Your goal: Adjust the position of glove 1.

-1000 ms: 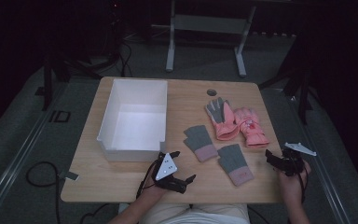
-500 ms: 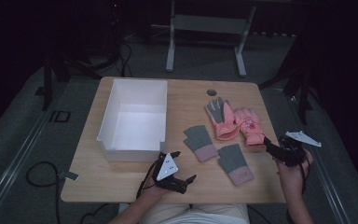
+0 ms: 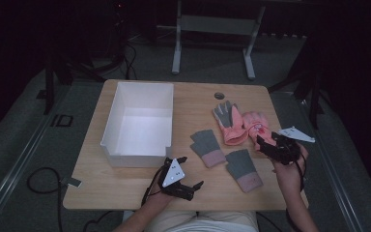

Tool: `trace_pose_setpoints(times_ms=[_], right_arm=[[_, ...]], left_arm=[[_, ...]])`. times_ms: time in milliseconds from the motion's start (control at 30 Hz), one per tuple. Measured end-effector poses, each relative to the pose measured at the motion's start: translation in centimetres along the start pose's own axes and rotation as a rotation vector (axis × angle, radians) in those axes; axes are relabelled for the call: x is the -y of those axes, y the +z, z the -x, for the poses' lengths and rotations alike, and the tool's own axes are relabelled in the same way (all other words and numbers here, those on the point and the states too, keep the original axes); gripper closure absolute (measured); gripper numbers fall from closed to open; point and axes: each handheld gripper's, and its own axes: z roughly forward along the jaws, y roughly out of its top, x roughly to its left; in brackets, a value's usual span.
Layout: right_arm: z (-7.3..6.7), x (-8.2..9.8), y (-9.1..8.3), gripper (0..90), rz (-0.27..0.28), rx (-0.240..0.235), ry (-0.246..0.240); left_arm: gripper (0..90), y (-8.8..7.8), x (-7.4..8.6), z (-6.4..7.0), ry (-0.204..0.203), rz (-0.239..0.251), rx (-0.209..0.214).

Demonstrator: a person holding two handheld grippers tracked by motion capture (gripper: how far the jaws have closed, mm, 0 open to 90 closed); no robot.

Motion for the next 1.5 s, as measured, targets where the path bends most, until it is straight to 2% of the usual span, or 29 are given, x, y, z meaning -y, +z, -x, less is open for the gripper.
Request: trace_pose_setpoints(times_ms=[33,133,400,433,467,567,600,733,833,1100,1233,1367,1500], right_arm=[[0.0,0.0,0.0,37.8,0.0,0.0,0.0],[-1.2,-0.5,0.5,39.1,0.003,-0.029,-0.021],[-4.3,-1.0,2.0,43.3,-0.011,-0.171,-0.073],[-4.3,-1.0,2.0,43.3,-0.011,-0.171,-0.073],[-5.2,-0.9,2.6,44.4,-0.022,-0.212,-0.089],[-5.8,-0.8,3.1,44.6,-0.035,-0.236,-0.102],[-6.4,-0.6,3.6,45.5,-0.043,-0.258,-0.111],[-7.4,-0.3,4.8,47.0,-0.07,-0.291,-0.122],[-7.8,-0.2,5.5,47.7,-0.073,-0.297,-0.13],[-9.5,0.2,8.3,52.7,-0.114,-0.331,-0.184],[-9.9,0.4,9.0,54.7,-0.125,-0.347,-0.191],[-10.2,0.6,10.2,58.8,-0.165,-0.382,-0.195],[-10.5,0.8,10.9,63.8,-0.201,-0.392,-0.215]], left_arm=[[0.2,0.0,0.0,0.0,0.0,0.0,0.0],[0.2,0.0,0.0,0.0,0.005,0.0,0.0],[0.2,0.0,0.0,0.0,0.0,0.002,0.003],[0.2,0.0,0.0,0.0,0.0,0.002,0.003],[0.2,0.0,0.0,0.0,0.0,0.002,0.003],[0.2,0.0,0.0,0.0,0.0,0.002,0.003],[0.2,0.0,0.0,0.0,-0.003,0.002,0.005],[0.2,0.0,0.0,0.0,-0.001,0.001,0.005],[0.2,0.0,0.0,0.0,-0.001,0.003,0.006],[0.2,0.0,0.0,0.0,0.002,0.003,0.006],[0.2,0.0,0.0,0.0,0.001,0.002,0.008],[0.2,0.0,0.0,0.0,0.0,0.002,0.01],[0.2,0.0,0.0,0.1,0.011,0.001,0.005]])
